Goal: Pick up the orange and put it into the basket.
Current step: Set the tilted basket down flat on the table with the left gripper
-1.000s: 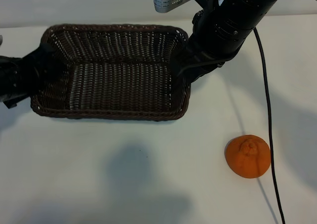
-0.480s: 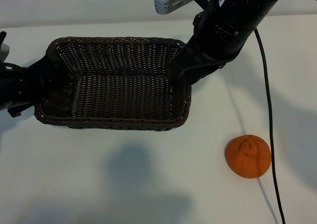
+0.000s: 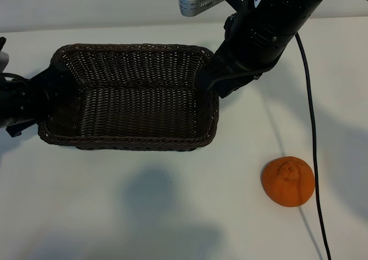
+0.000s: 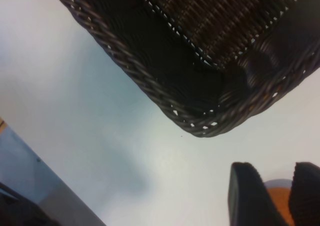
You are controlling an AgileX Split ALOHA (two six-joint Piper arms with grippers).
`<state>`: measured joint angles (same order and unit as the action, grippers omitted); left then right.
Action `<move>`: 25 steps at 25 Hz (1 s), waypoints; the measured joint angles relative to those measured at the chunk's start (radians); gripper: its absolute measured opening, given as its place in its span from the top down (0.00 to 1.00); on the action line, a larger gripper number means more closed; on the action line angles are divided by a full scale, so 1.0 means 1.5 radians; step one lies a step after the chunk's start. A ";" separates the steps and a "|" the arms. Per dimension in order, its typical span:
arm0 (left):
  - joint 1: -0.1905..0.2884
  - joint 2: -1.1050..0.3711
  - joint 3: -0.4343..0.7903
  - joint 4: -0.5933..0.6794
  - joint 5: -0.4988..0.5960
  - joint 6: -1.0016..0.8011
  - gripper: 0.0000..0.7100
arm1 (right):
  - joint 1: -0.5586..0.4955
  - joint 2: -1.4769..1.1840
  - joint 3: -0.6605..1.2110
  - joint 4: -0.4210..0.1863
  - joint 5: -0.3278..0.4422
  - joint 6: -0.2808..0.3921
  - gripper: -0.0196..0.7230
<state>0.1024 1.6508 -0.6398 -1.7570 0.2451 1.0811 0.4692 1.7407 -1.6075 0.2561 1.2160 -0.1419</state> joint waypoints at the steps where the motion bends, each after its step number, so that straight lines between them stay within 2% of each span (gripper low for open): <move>1: 0.000 0.000 0.000 0.000 -0.004 -0.001 0.42 | 0.000 0.000 0.000 0.000 0.000 0.000 0.65; 25: 0.000 0.000 0.000 -0.001 -0.031 -0.045 0.42 | 0.000 0.000 0.000 0.000 0.000 0.000 0.65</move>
<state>0.1024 1.6508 -0.6398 -1.7580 0.1990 1.0142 0.4692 1.7407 -1.6075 0.2561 1.2160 -0.1418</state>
